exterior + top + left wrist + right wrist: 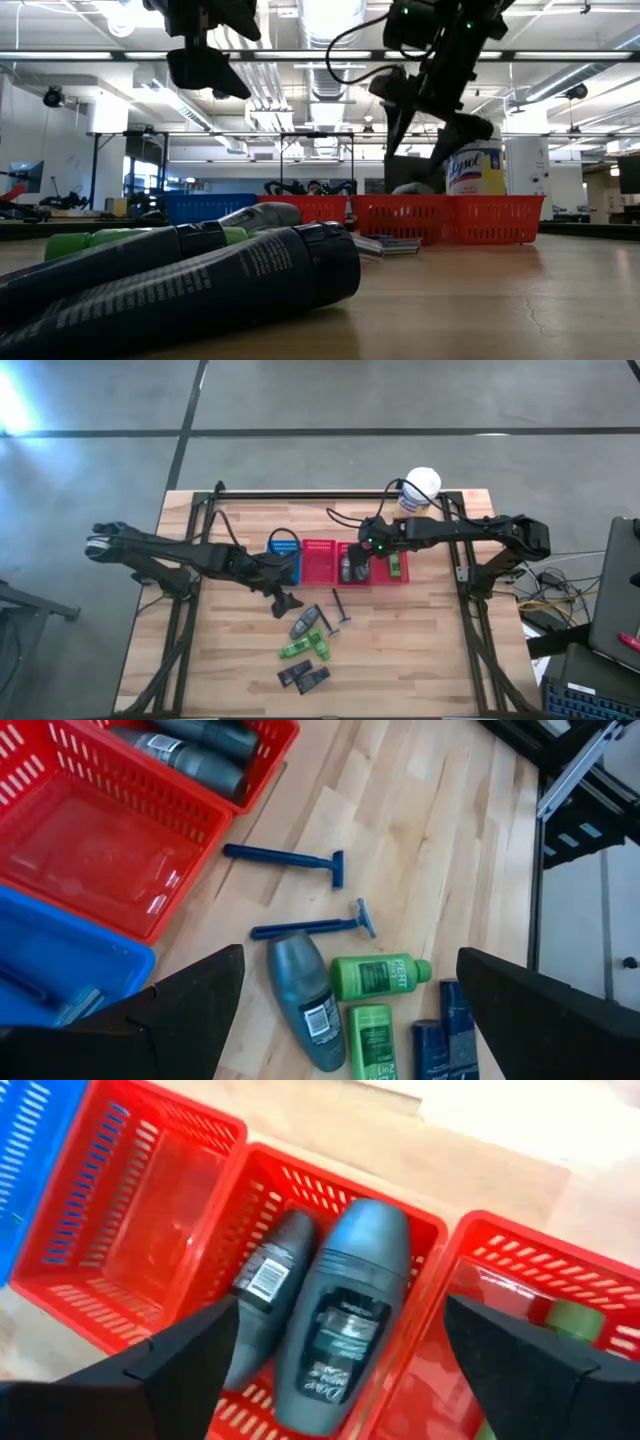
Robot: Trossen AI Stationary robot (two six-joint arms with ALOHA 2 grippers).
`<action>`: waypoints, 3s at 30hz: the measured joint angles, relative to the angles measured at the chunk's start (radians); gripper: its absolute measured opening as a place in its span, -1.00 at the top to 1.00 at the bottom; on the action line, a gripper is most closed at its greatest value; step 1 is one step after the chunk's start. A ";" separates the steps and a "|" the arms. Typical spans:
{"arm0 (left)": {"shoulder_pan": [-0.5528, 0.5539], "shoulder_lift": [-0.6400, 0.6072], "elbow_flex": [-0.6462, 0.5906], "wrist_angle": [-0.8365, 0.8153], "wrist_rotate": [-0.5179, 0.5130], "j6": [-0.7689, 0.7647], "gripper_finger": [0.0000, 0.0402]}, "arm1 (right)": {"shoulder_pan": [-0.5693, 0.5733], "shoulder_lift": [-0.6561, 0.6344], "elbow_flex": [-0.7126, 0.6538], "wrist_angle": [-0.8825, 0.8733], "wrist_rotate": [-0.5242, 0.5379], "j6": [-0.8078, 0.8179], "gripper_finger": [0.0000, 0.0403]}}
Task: Pick & Place Travel size toiletries
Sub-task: Put the gray deodorant into the middle red bin
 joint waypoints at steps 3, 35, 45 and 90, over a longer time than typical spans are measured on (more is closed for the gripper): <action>-0.003 -0.011 0.000 0.001 0.000 0.000 -0.84 | 0.025 -0.010 0.028 -0.001 0.052 -0.020 -0.81; -0.123 0.408 0.051 -0.018 -0.077 -0.238 -0.84 | 0.402 -0.099 -0.102 -0.135 -0.005 0.176 -0.83; -0.163 0.570 0.185 -0.102 -0.078 -0.301 -0.84 | 0.447 -0.105 -0.101 -0.147 0.032 0.192 -0.83; -0.132 0.320 0.146 0.190 -0.378 0.251 0.03 | 0.288 -0.171 -0.103 0.448 -0.236 0.114 -0.83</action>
